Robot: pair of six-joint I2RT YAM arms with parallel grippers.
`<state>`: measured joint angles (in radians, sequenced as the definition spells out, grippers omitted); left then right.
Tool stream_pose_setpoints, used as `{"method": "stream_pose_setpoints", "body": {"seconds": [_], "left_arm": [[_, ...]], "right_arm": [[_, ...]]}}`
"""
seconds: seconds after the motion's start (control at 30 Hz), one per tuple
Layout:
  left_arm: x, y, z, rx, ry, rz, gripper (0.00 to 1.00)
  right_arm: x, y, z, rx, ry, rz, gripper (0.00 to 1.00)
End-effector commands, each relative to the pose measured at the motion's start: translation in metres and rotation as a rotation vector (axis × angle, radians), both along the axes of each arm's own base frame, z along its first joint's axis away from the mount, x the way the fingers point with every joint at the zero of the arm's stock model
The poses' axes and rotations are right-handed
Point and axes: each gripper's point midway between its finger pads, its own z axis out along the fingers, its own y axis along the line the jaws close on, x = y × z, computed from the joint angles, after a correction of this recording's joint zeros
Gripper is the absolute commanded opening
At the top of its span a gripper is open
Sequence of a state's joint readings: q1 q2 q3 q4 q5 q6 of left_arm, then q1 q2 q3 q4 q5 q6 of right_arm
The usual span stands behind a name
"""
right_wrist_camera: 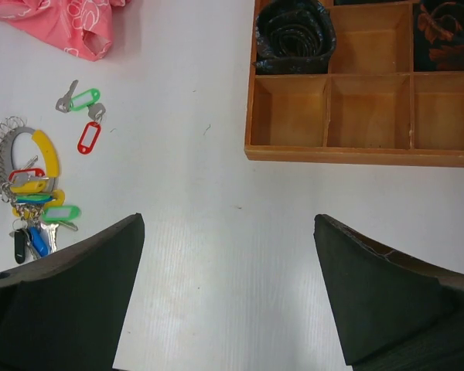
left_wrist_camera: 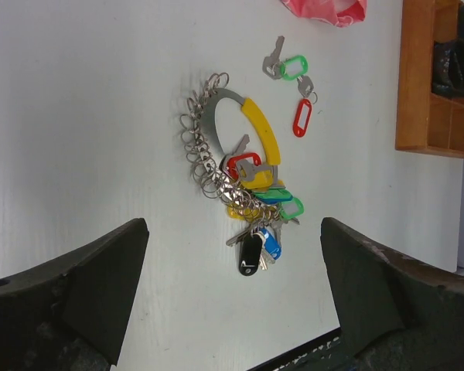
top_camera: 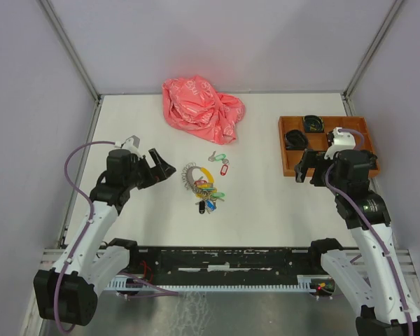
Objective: Put the keys on the keyring
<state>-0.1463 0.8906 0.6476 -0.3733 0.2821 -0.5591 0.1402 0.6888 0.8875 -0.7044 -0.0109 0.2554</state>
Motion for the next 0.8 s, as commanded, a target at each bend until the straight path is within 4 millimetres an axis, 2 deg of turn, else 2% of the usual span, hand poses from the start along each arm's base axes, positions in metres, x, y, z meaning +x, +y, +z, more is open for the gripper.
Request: {"method": "stream_pose_setpoints", "body": {"seconds": [0.0, 0.3, 0.53, 0.63, 0.77], "left_arm": [[0.005, -0.008, 0.006, -0.055, -0.023, -0.005, 0.99], [0.004, -0.006, -0.004, -0.050, 0.015, 0.011, 0.99], [0.004, -0.008, -0.021, -0.034, 0.074, -0.011, 0.98], [0.010, -0.010, -0.031, -0.027, 0.093, -0.026, 0.94], [0.019, -0.023, -0.040, -0.076, 0.128, -0.074, 0.89]], "right_arm": [[0.007, -0.003, 0.017, -0.019, -0.065, -0.014, 1.00], [0.005, 0.013, 0.011, 0.011, -0.038, 0.041, 1.00], [0.003, 0.039, -0.007, 0.088, 0.054, 0.147, 1.00], [0.005, 0.044, -0.013, 0.104, 0.075, 0.167, 1.00], [0.006, 0.059, -0.018, 0.141, 0.124, 0.226, 1.00]]}}
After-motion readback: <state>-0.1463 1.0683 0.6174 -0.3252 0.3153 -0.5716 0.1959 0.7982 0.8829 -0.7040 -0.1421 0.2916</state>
